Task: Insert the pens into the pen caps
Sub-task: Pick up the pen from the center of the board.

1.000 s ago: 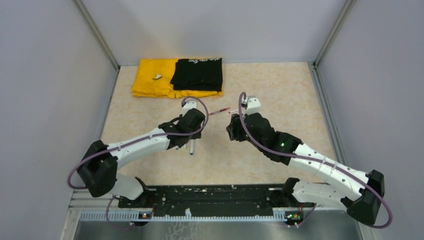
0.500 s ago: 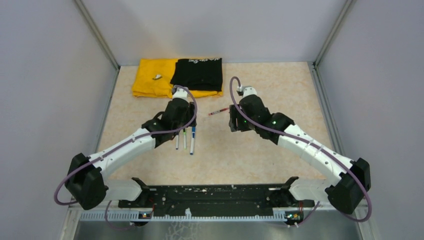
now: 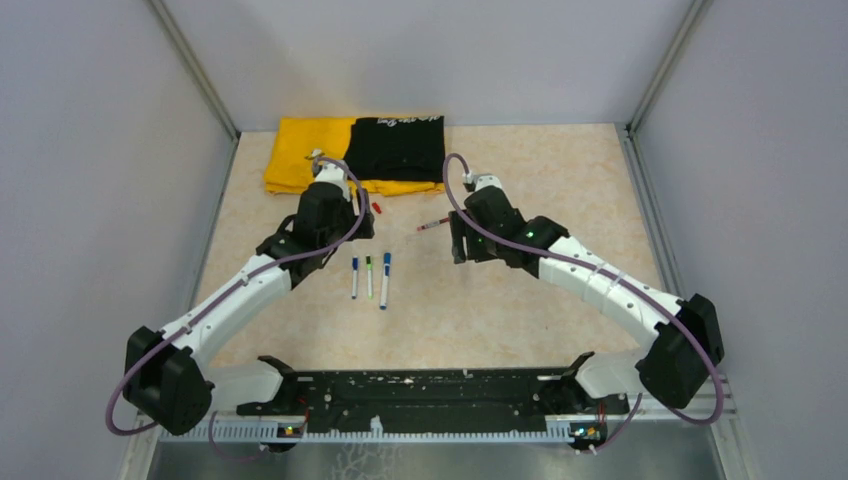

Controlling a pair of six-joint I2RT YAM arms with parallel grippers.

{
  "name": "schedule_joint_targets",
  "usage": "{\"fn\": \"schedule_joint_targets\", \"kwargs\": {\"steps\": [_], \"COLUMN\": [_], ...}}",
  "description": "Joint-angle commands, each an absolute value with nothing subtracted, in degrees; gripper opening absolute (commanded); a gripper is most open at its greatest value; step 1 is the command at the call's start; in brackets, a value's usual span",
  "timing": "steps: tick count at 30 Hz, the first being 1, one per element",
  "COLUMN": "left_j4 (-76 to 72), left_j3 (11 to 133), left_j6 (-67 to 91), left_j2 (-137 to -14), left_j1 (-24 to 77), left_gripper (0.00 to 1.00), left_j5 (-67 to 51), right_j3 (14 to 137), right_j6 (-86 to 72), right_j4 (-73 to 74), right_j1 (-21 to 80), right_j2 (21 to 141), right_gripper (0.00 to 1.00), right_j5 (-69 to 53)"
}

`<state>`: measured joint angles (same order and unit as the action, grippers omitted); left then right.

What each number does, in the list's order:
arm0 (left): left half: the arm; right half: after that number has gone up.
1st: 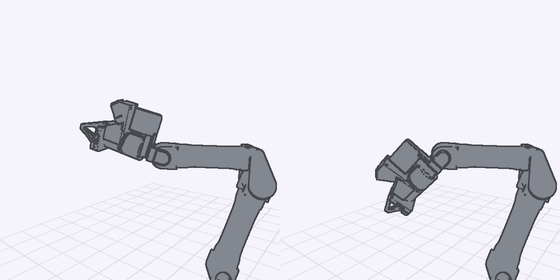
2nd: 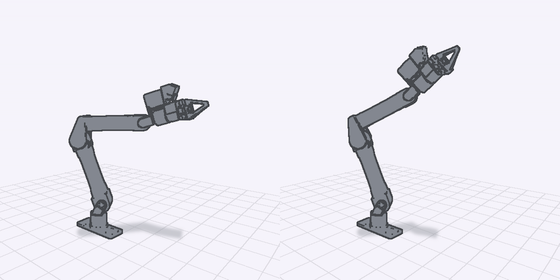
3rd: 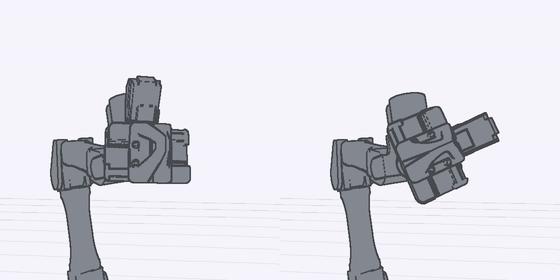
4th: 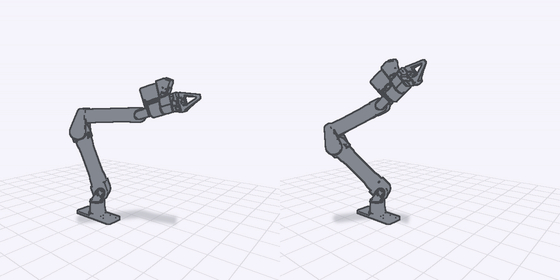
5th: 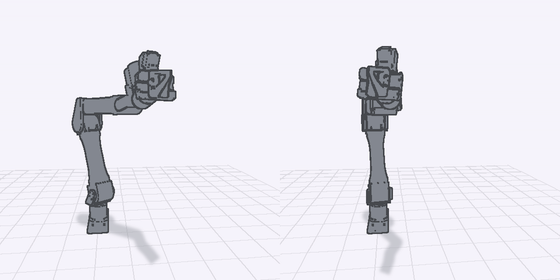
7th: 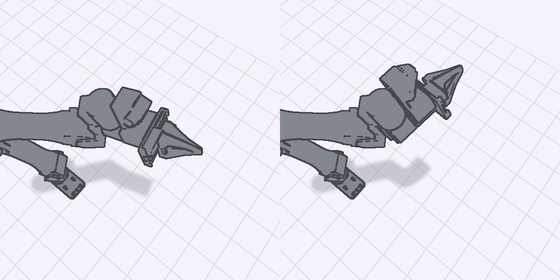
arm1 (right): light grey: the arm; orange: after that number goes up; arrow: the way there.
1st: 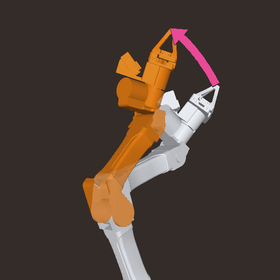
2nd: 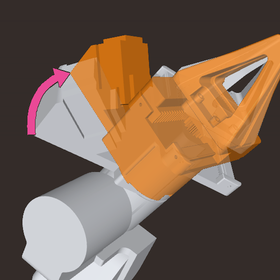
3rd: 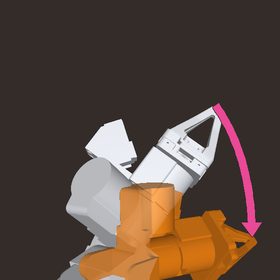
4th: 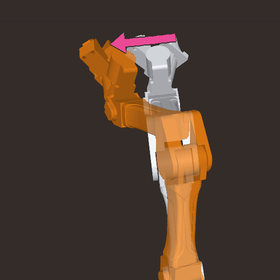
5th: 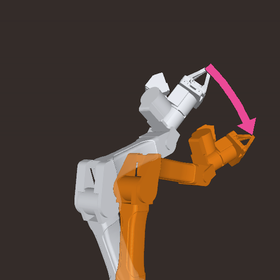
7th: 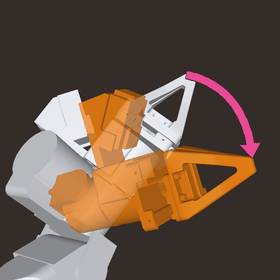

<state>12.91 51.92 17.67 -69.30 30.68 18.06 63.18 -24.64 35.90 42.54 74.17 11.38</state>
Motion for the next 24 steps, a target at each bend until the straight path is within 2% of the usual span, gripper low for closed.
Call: {"fn": "schedule_joint_targets", "kwargs": {"steps": [1,7,14,24], "left_j4": [12.71,12.85,13.72,14.19], "left_j3": [53.37,57.41,56.88,55.97], "left_j6": [15.32,12.41,12.0,11.05], "left_j2": [-68.17,-69.58,-70.61,-68.99], "left_j1": [30.08,29.71,29.44,29.41], "left_gripper": [0.83,0.84,0.82,0.82], "left_j5": [15.81,15.13,15.85,17.7], "right_j3": [66.42,68.27,75.31,87.21], "right_j6": [-28.55,-40.12,-48.35,-50.09], "right_j4": [31.26,28.42,29.76,32.07], "right_j1": [42.06,42.11,42.08,42.1], "right_j2": [76.48,81.39,90.68,107.75], "right_gripper": [0.67,0.67,0.67,0.63], "right_j5": [14.93,23.47,26.66,26.94]}}
